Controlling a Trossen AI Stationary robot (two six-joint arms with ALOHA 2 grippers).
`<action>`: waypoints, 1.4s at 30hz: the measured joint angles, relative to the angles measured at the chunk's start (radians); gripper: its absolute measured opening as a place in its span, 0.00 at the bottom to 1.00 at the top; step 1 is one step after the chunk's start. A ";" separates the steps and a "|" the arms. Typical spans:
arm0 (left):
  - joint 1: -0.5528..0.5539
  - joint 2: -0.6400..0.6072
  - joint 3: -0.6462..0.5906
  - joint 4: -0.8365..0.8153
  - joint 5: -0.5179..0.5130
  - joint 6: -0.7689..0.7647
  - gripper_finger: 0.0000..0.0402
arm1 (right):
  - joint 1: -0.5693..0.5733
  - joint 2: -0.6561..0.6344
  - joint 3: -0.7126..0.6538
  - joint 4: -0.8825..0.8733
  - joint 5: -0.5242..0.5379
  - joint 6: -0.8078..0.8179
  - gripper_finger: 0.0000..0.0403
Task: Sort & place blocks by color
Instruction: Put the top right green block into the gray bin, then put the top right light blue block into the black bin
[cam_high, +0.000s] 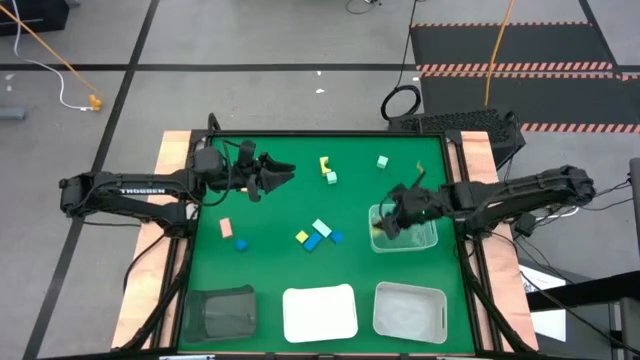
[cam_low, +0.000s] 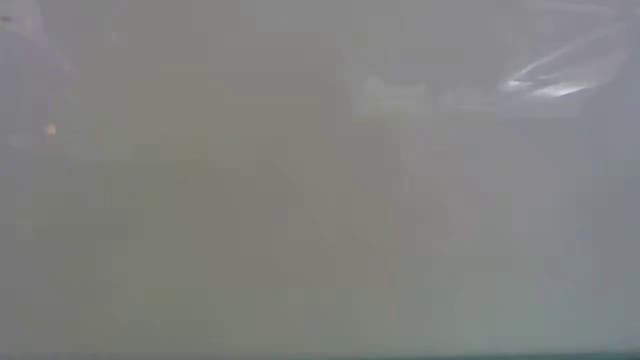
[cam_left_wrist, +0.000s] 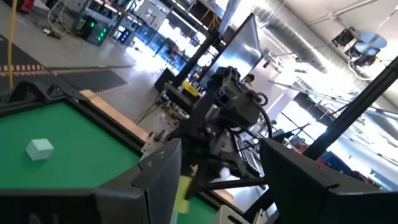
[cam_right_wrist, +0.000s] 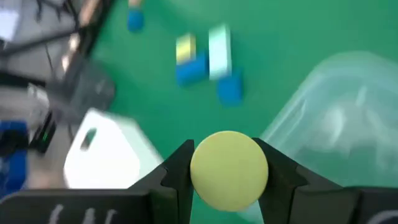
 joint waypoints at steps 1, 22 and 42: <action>-0.001 0.000 0.000 0.000 0.000 -0.001 0.54 | 0.023 0.000 0.000 -0.008 -0.035 0.030 0.27; -0.034 0.001 0.000 -0.042 -0.013 -0.090 0.54 | 0.444 0.075 -0.124 0.335 -0.525 0.413 0.44; -0.072 0.001 0.000 -0.111 -0.066 -0.028 0.54 | 0.381 0.054 -0.240 0.827 -0.482 0.504 0.56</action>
